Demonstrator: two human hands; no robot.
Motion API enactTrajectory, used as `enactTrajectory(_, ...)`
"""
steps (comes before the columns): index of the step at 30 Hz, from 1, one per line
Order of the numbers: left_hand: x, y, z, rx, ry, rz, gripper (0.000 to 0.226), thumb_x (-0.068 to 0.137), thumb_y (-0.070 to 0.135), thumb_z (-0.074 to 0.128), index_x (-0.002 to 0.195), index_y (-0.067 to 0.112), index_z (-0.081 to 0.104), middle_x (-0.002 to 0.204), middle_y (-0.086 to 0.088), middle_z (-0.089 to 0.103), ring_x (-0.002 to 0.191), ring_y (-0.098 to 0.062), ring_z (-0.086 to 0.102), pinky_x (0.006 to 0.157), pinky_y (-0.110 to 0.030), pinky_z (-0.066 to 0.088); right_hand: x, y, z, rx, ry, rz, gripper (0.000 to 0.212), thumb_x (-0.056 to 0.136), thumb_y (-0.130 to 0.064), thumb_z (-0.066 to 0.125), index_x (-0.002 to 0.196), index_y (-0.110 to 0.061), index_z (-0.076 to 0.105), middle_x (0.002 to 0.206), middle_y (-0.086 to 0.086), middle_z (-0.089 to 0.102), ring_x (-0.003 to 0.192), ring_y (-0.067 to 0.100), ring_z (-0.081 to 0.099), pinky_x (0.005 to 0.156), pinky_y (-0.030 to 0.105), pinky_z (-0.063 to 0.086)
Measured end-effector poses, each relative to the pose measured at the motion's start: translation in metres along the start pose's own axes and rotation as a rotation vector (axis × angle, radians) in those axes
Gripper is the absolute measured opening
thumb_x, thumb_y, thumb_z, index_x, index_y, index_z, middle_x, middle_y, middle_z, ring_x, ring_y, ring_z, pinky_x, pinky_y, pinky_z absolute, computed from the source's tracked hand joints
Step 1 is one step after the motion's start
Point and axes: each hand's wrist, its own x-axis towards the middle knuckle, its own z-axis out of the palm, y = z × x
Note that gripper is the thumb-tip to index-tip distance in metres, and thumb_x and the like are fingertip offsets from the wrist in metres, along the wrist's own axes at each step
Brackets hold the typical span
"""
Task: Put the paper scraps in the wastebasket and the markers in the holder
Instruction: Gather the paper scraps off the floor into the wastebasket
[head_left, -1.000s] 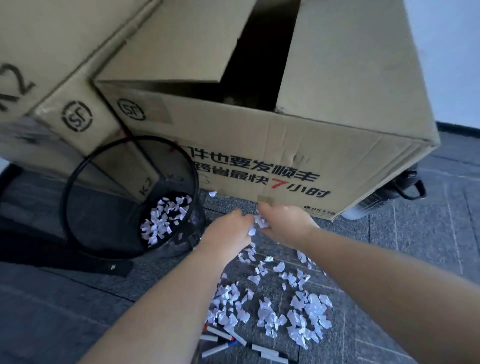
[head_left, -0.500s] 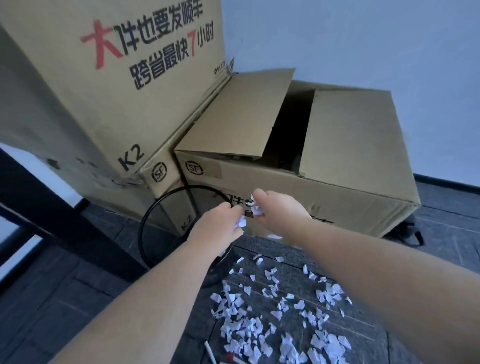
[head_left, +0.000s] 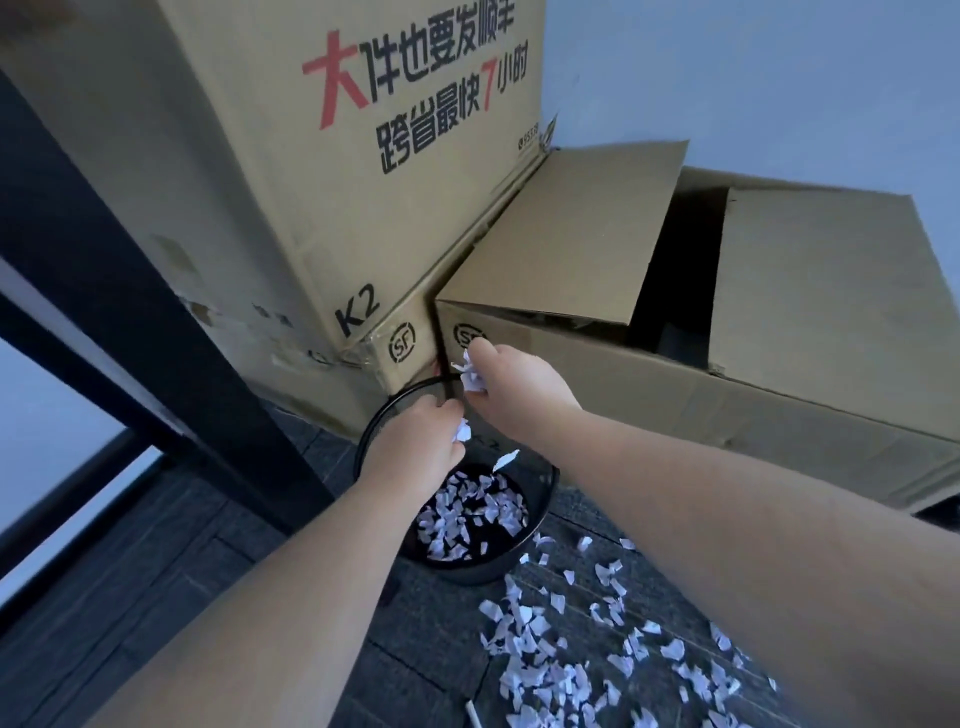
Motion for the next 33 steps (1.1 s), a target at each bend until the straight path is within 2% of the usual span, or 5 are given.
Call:
enactTrajectory(6, 0.001, -0.024, 0.055, -0.062, -0.028, -0.086, 0.034, 0.087, 0.022, 0.054, 0.118, 0.012, 0.046, 0.107, -0.011, 0.049, 0.092, -0.034, 0.056, 0.068, -0.036, 0.041, 0.01, 0.012, 0.071, 0.013, -0.006, 0.029, 0.021, 0.086, -0.027, 0.051, 0.096, -0.013, 0.04, 0.094, 0.005, 0.048, 0.081, 0.028, 0.047, 0.06, 0.032, 0.032)
enactTrajectory(9, 0.0, -0.035, 0.078, -0.024, -0.127, -0.13, 0.058, 0.084, 0.041, 0.06, 0.131, 0.016, 0.037, 0.123, -0.012, 0.041, 0.109, -0.034, 0.049, 0.081, -0.041, 0.048, 0.009, 0.028, 0.094, -0.037, -0.144, 0.071, 0.04, 0.086, -0.035, 0.052, 0.121, -0.019, 0.041, 0.119, 0.006, 0.045, 0.112, 0.029, 0.043, 0.083, 0.044, 0.043)
enactTrajectory(14, -0.004, -0.044, 0.089, 0.108, -0.374, -0.188, 0.09, 0.08, 0.07, 0.044, 0.147, 0.025, 0.003, 0.157, -0.004, 0.002, 0.144, -0.025, 0.006, 0.11, -0.051, 0.026, 0.003, 0.056, 0.105, -0.146, -0.247, 0.063, 0.054, 0.091, -0.041, 0.048, 0.14, -0.027, 0.03, 0.149, 0.004, 0.027, 0.141, 0.024, 0.015, 0.11, 0.05, 0.023)
enactTrajectory(19, -0.009, -0.036, 0.072, 0.194, -0.462, -0.181, 0.092, 0.079, 0.077, 0.032, 0.147, 0.028, -0.006, 0.157, 0.001, -0.012, 0.144, -0.021, -0.011, 0.115, -0.054, 0.008, -0.005, 0.061, 0.094, -0.197, -0.273, 0.047, 0.054, 0.095, -0.045, 0.041, 0.144, -0.03, 0.025, 0.156, 0.003, 0.013, 0.144, 0.02, -0.001, 0.115, 0.051, 0.004)
enactTrajectory(33, -0.058, 0.056, -0.035, 0.171, -0.351, -0.091, 0.092, 0.077, 0.08, 0.029, 0.146, 0.034, -0.009, 0.156, 0.002, -0.017, 0.144, -0.02, -0.015, 0.115, -0.055, 0.002, -0.105, 0.036, -0.034, -0.371, -0.281, 0.056, 0.059, 0.096, -0.051, 0.033, 0.148, -0.038, 0.008, 0.158, -0.003, -0.001, 0.144, 0.016, -0.009, 0.115, 0.049, -0.002)
